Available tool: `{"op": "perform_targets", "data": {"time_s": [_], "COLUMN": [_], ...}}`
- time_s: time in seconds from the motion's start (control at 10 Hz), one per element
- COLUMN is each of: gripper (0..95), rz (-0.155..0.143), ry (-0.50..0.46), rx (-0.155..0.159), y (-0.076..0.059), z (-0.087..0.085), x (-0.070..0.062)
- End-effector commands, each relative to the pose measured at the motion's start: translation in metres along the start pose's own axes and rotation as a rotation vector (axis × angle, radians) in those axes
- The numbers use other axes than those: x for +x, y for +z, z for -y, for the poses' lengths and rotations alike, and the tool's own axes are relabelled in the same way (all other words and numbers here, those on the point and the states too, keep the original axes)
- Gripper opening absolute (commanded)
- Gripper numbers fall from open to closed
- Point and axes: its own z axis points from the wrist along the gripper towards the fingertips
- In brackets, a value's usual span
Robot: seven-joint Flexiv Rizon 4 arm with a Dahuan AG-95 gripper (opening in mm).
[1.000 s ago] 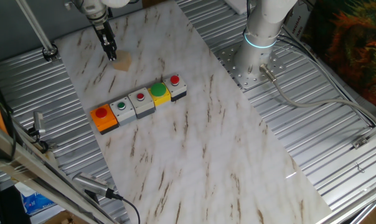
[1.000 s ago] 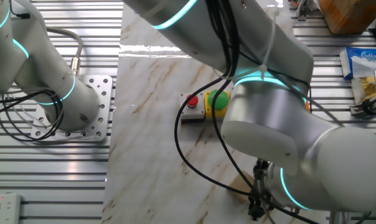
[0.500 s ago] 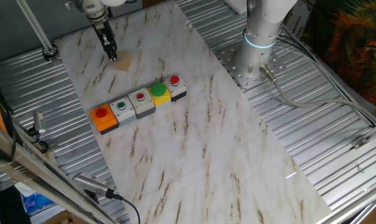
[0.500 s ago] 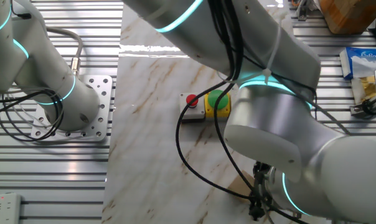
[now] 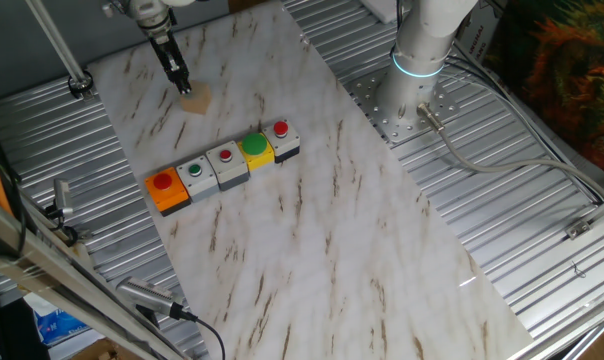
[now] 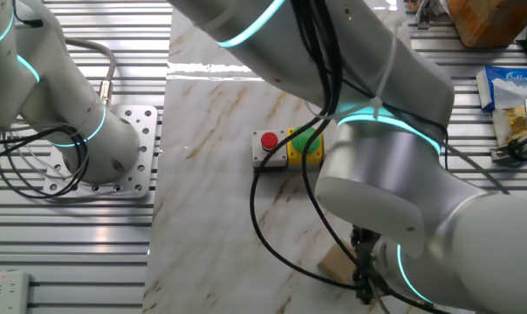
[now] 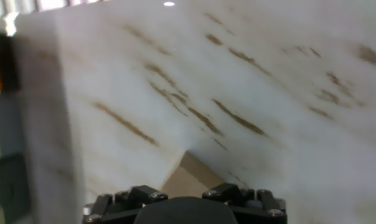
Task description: Pick up the small block on the left and move it to the right
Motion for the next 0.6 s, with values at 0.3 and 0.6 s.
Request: {"op": "perform_targets", "data": {"time_s": [0.3, 0.6], "gripper": [95.0, 95.0], "rz": [0.040, 0.044], "ry": [-0.812, -0.804], "rx": [0.014, 0.003], "y": [-0.0002, 0.0093], "z": [-0.0012, -0.0056], "x": [0.0002, 0.0052]}}
